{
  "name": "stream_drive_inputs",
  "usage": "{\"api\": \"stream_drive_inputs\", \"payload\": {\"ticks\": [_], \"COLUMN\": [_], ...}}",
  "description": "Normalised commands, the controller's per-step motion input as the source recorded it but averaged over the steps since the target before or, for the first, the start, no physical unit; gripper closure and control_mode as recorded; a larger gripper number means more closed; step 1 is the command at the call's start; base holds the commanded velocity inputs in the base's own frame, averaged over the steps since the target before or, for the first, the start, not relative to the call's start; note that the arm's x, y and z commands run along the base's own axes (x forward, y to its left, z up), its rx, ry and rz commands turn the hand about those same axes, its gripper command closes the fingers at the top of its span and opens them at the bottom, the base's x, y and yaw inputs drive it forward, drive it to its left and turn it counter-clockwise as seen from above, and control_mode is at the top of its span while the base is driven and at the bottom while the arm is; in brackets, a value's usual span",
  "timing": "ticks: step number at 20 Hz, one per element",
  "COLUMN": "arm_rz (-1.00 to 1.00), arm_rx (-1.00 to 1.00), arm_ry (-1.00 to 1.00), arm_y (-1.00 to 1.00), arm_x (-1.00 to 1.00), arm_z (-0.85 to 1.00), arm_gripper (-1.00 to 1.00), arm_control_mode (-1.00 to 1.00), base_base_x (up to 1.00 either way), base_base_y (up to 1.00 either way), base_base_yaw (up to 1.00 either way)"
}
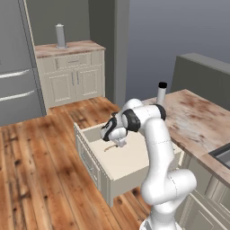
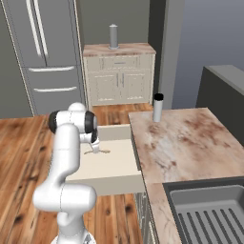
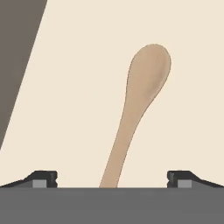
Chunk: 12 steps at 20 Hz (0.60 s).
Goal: Pick the wooden spoon from the drawer and place it on the counter.
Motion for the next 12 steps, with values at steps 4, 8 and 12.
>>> {"api": "stream_drive_inputs", "payload": {"ticks": [4,8,12], "arm_rz": [0.0,0.0,0.0], "arm_rx": [-0.01,-0.01,0.0], "arm_ry": [0.17,0.13,0.05], "arm_y": [0.08,-0.06,-0.1], "arm_x": [0.19,-0.08,-0.31], "arm_z": [-0.57,-0.85,-1.0], "arm_gripper": [-1.0,-1.0,-1.0], "arm_control_mode": [-1.0,-1.0,-1.0], "base_base_x": [0.0,0.0,0.0], "base_base_y": [0.0,0.0,0.0], "base_base_yaw": [0.0,0.0,0.0]}}
